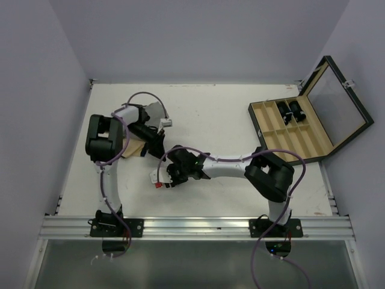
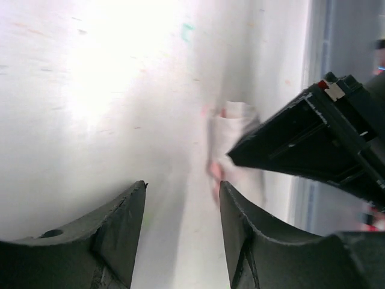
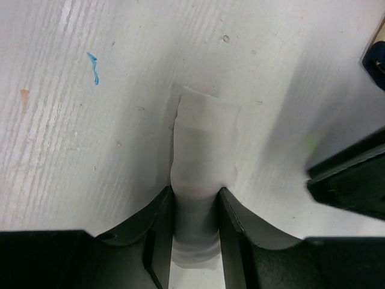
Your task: Roll the underwear
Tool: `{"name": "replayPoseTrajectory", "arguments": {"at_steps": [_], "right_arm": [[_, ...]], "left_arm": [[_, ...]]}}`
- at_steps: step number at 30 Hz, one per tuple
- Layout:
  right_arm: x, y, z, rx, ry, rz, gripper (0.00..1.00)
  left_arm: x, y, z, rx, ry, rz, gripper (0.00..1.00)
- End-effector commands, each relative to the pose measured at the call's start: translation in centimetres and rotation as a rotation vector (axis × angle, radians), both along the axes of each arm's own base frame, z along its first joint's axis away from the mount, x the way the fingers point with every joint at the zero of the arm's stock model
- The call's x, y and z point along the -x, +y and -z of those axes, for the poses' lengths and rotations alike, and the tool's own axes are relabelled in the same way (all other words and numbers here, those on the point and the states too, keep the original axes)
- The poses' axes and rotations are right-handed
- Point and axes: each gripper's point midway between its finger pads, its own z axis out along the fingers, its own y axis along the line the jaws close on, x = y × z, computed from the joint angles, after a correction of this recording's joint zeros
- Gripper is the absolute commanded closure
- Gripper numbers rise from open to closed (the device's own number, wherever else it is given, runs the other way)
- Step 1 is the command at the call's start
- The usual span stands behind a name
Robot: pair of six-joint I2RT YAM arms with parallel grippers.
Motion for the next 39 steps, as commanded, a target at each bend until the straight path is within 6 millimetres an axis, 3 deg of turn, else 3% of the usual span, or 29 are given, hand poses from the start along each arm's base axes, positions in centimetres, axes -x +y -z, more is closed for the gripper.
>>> {"name": "replayPoseTrajectory", "arguments": {"at_steps": [1, 5, 14, 22, 27, 39], "right_arm": [[6.5, -7.2, 7.7, 0.309, 0.339, 0.055, 0.92], [6.7, -7.0, 7.3, 0.323, 0.450, 0.104, 0.92], [6.6, -7.0, 7.5, 0.375, 0.560, 0.139, 0.76], [6.6, -7.4, 7.8, 0.399, 0.557, 0.144, 0.71], [6.2, -7.4, 7.7, 0.403, 0.539, 0.154, 0.64], [5.9, -7.5, 7.4, 0.408, 0.480, 0.149, 0.56]], "left_arm": [[-5.2, 1.2, -1.7, 0.040, -0.289, -0.087, 0.44], [-5.5, 2.4, -3.7, 0.046, -0.345, -0.126, 0.40], [-5.0, 4.1, -8.7, 0.107, -0.471, -0.186, 0.30], [-6.4, 6.8, -16.1, 0.108, -0.694, -0.342, 0.17], [-5.3, 7.3, -19.5, 0.069, -0.811, -0.389, 0.14], [-2.8, 7.6, -19.6, 0.030, -0.843, -0.400, 0.12]]}}
